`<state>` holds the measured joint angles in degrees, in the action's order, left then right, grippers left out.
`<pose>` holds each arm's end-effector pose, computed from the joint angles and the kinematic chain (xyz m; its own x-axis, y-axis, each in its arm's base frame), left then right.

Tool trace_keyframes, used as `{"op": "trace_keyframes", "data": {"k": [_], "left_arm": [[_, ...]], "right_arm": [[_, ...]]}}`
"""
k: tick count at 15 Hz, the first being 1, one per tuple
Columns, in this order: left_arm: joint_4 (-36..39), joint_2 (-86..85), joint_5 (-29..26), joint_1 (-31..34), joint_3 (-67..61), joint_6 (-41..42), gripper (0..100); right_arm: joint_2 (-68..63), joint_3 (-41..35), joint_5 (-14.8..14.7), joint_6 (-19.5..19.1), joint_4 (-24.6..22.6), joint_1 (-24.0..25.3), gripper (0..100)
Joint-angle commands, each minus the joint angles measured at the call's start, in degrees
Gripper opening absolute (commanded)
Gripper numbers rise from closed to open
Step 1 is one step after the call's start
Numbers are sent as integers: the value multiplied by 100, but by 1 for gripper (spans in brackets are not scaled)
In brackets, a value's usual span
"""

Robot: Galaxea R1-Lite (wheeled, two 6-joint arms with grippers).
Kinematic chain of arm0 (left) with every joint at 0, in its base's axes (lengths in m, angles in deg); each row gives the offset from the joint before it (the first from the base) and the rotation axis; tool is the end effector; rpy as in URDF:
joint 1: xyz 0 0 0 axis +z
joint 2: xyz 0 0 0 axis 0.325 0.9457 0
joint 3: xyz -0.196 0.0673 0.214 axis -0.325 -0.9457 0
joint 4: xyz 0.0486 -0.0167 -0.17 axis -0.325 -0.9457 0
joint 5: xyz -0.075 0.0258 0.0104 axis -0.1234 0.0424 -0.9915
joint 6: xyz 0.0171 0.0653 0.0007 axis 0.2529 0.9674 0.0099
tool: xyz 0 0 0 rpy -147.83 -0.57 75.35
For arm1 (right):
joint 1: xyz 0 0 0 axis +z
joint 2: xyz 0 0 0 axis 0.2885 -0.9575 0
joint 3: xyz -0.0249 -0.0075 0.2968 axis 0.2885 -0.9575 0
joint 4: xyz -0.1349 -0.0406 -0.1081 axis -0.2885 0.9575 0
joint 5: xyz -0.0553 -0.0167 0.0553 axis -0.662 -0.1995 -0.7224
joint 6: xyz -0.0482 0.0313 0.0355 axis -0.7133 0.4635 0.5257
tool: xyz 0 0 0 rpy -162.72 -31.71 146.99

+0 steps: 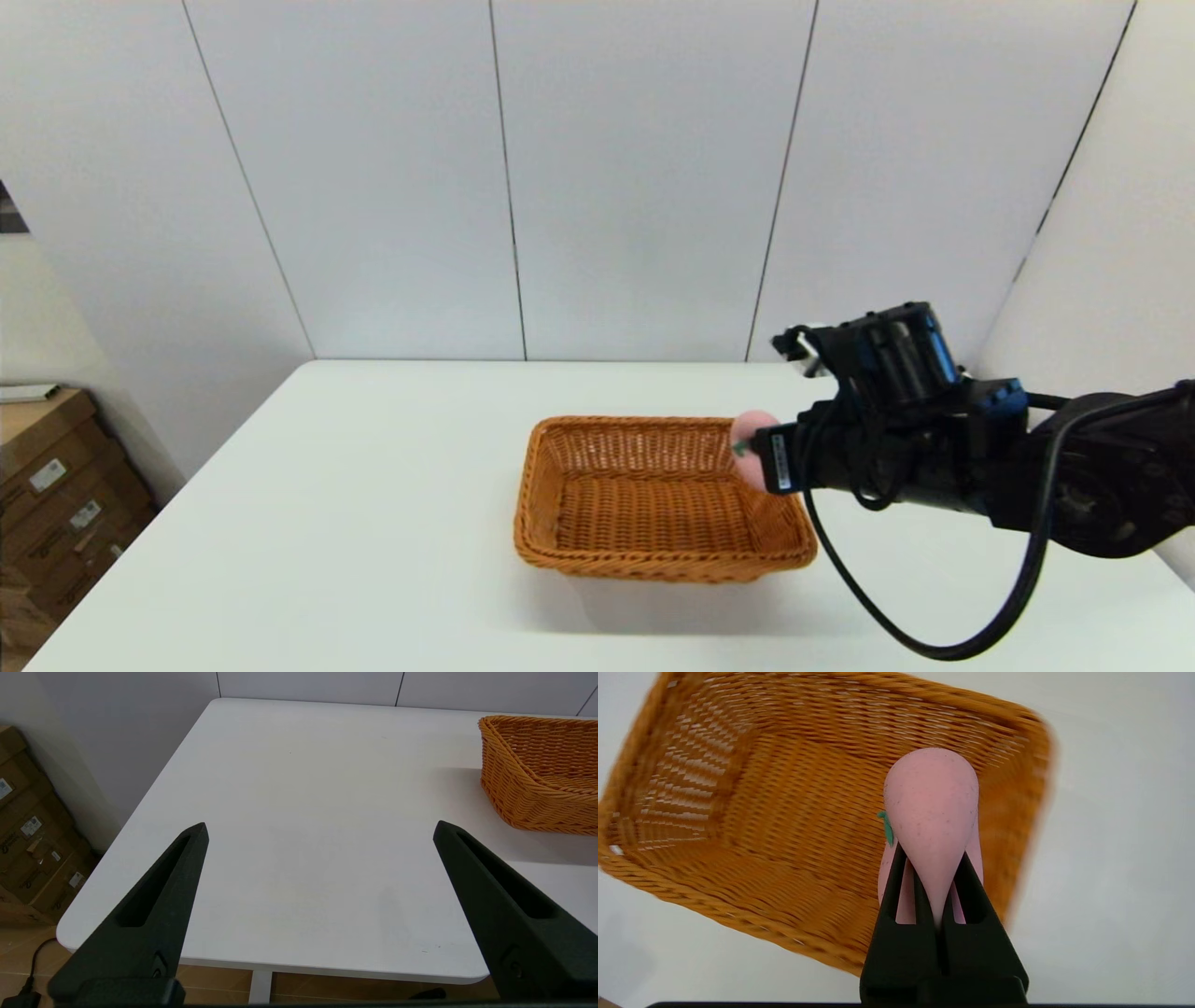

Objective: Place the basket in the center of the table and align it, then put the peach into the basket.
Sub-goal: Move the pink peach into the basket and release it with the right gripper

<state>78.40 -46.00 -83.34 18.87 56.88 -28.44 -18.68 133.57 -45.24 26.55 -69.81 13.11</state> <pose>0.0030 0.0027 0.0716 0.9934 0.0386 -0.1082 -0.0453 0.9971 -0.0606 0.2995 0.1656 0.1144 0.7123 0.3140 -0.6277 -0.3181 0.9416 0.1101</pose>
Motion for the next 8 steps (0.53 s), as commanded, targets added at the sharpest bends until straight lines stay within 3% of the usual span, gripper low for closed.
{"op": "trace_keyframes", "data": {"k": [1,2,8], "left_arm": [[-5,-1,7,1,0,-4,100],[-13,-1,7,1,0,-4,100],[-13,-1,7,1,0,-4,100]], "right_arm": [[-619,385,-37,-1,-8,466,0],[-663,438,-37,17,0,501,100],[-488,394,-28,122,9,378,100]]}}
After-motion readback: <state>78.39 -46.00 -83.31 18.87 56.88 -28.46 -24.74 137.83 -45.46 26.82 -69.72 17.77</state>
